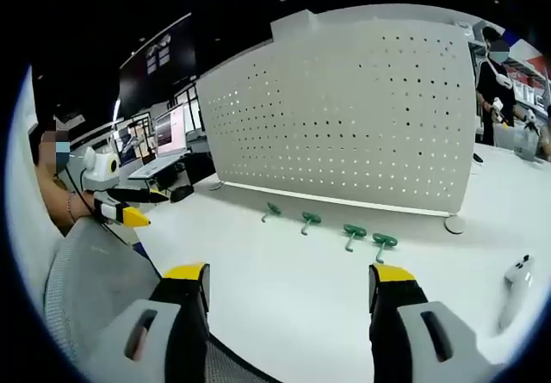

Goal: Insert the hook assembly into the mounting plate slot until the hook locks in place.

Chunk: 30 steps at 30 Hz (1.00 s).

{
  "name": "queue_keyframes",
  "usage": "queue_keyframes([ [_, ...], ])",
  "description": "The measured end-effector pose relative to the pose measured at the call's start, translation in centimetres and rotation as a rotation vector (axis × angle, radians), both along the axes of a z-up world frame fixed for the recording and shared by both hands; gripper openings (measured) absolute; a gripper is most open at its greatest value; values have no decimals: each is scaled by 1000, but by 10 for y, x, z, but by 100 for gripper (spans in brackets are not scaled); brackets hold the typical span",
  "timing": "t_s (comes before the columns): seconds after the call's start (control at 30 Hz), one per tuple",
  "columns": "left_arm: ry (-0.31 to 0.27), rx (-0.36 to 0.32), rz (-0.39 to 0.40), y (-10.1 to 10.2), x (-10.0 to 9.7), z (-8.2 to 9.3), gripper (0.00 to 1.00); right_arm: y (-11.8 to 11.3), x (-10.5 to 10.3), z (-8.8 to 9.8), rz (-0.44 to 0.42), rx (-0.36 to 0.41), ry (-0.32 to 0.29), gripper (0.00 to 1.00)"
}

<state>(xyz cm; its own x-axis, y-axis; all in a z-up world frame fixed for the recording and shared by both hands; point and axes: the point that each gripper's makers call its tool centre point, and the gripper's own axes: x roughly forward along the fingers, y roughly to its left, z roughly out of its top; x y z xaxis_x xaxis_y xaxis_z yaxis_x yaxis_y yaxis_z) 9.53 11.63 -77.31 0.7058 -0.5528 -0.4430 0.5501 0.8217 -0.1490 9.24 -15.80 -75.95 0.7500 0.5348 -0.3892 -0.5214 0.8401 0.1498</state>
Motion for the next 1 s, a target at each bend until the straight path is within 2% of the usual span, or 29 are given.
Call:
queue_keyframes([
  [1.0, -16, -4, 4, 1, 2, 2, 90, -2, 1, 1, -14, 6, -4, 75],
])
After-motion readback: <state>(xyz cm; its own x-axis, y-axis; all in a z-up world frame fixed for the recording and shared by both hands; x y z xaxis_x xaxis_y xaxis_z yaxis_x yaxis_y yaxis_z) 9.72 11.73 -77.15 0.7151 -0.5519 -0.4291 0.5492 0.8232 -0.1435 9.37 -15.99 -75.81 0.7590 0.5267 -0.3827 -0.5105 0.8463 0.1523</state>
